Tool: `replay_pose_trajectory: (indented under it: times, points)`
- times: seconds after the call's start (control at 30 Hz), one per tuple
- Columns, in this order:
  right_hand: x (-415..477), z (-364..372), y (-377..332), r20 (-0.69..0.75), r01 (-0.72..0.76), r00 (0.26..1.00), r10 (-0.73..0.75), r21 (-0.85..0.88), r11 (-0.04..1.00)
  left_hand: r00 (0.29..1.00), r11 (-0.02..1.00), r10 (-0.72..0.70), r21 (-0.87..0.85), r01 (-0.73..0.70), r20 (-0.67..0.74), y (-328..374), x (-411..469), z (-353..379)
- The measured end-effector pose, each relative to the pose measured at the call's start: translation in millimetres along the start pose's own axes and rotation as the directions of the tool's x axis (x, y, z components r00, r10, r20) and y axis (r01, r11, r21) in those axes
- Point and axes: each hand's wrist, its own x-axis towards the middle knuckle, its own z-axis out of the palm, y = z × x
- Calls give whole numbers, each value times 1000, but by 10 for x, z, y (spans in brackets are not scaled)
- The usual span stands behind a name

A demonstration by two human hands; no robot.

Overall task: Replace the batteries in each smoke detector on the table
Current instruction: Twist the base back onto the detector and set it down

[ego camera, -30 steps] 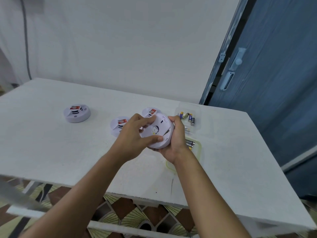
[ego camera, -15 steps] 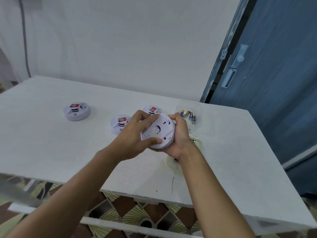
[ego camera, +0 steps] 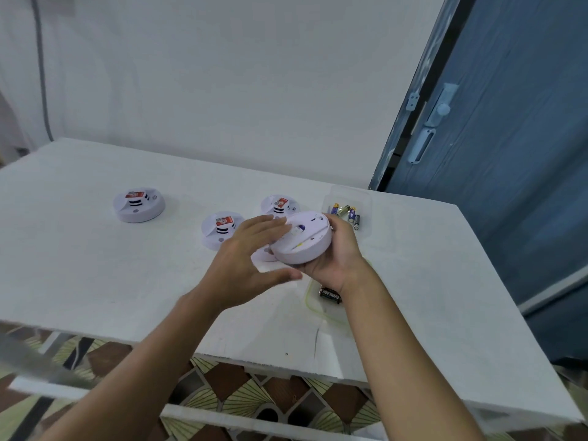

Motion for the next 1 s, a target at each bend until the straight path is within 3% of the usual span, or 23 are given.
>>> replay_pose_trajectory:
  times: [0.13,0.27,0.37,0.47,0.67,0.77,0.87,1.0]
  points:
    - [-35,-9,-15,14,8,1000,-9,87,996,994,994,95,57,-92,-50,3,-17,86]
    - [-50,-28,18,-37,21,999,-22,-41,999,989,994,105,47,-101,-107,36,19,60]
    - [-66,-38,40,-74,58,995,-74,-201,978,992,999,-37,-28,34,-122,129,45,1]
    - [-96,6,55,-73,168,978,-195,-277,946,968,951,-223,-244,190,-116,211,115,-49]
    - [-176,73,26,-6,360,923,-386,-346,867,897,658,-435,-655,373,75,244,225,-119]
    - [-193,74,4,-11,384,909,-416,-366,848,853,573,-518,-715,402,64,224,263,-116]
    - [-161,69,27,-64,380,902,-427,-351,856,822,555,-569,-731,397,15,217,280,-80]
    - [-135,60,48,-136,375,893,-429,-300,877,880,592,-468,-710,381,83,242,255,-66]
